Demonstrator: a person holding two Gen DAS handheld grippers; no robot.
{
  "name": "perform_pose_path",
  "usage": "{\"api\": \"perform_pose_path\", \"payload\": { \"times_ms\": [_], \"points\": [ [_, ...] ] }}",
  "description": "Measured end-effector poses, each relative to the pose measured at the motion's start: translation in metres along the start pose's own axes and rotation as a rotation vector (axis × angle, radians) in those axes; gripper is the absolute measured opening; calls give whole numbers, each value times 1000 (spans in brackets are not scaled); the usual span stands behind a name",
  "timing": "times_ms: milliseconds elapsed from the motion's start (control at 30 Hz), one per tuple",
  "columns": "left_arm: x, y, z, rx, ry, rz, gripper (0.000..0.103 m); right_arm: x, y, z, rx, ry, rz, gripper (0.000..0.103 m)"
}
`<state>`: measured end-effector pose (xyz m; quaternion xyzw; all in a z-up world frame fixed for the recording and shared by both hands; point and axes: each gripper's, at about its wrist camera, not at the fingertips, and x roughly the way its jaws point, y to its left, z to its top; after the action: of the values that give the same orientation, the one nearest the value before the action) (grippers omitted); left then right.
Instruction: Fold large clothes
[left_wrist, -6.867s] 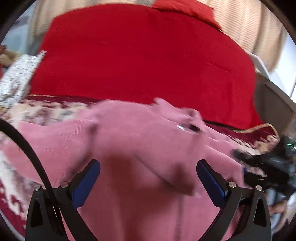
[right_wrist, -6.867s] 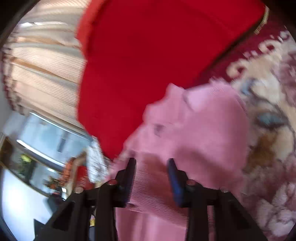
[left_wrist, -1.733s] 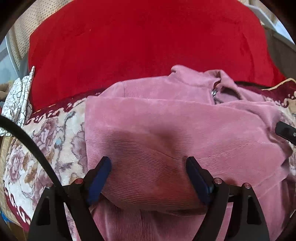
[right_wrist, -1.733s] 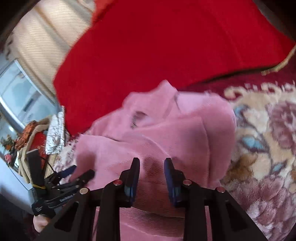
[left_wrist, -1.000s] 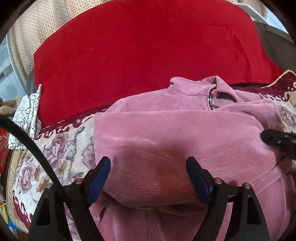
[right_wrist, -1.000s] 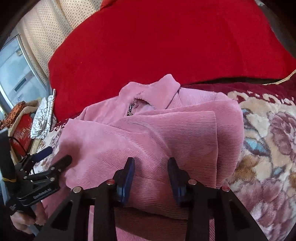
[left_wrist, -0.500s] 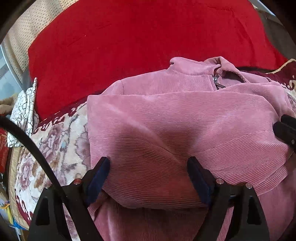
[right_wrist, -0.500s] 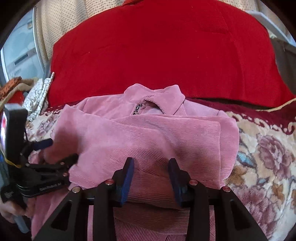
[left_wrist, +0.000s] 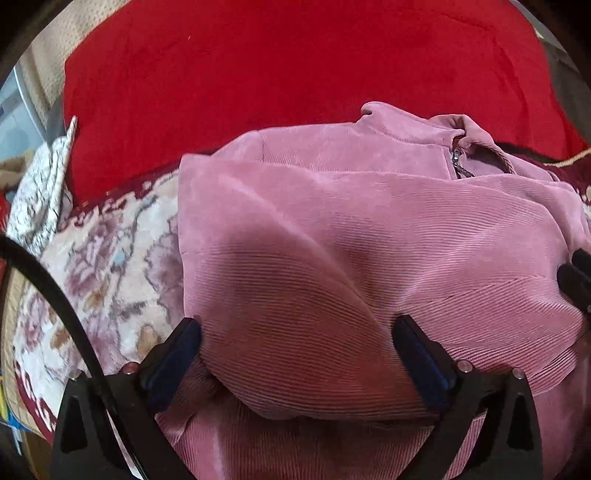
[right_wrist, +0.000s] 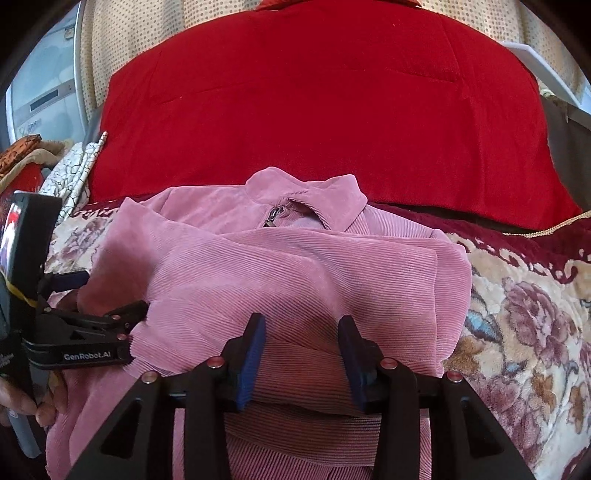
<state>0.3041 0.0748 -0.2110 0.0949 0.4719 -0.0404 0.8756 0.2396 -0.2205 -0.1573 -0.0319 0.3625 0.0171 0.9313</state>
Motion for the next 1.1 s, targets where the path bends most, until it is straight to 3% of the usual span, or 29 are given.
{"api": "perform_pose_path", "payload": {
  "times_ms": [200, 333, 400, 467, 533, 600, 733, 867, 933, 1033, 1100],
  "points": [
    [-5, 10, 1, -8, 40, -55, 103, 3, -7, 0, 26, 5, 9, 52],
    [-26, 30, -1, -28, -48, 87, 103, -6, -18, 3, 78, -19, 28, 52],
    [-32, 41, -3, -51, -72, 65, 103, -17, -29, 7, 117, -71, 20, 52],
    [-22, 46, -7, -60, -25, 42, 103, -18, -38, 10, 151, -82, 18, 53],
    [-14, 47, -10, -60, 2, 29, 103, -5, -46, 9, 180, -20, 25, 53],
    [-7, 45, -11, -55, 22, 7, 103, 19, -50, 4, 194, 96, 55, 53],
    [-7, 52, -12, -95, 56, -38, 103, 8, -52, 7, 202, 75, 78, 53],
    [-41, 66, -20, -128, -57, -13, 103, -14, -56, 5, 219, -4, 108, 54],
    [-54, 71, -25, -116, -102, 14, 103, -18, -51, 2, 189, -13, 96, 62],
    [-64, 78, -40, -124, -87, 21, 103, -2, -38, -7, 122, 87, 78, 64],
    [-70, 88, -50, -139, -82, 6, 103, -14, -37, -8, 122, 45, 78, 64]
  ]
}}
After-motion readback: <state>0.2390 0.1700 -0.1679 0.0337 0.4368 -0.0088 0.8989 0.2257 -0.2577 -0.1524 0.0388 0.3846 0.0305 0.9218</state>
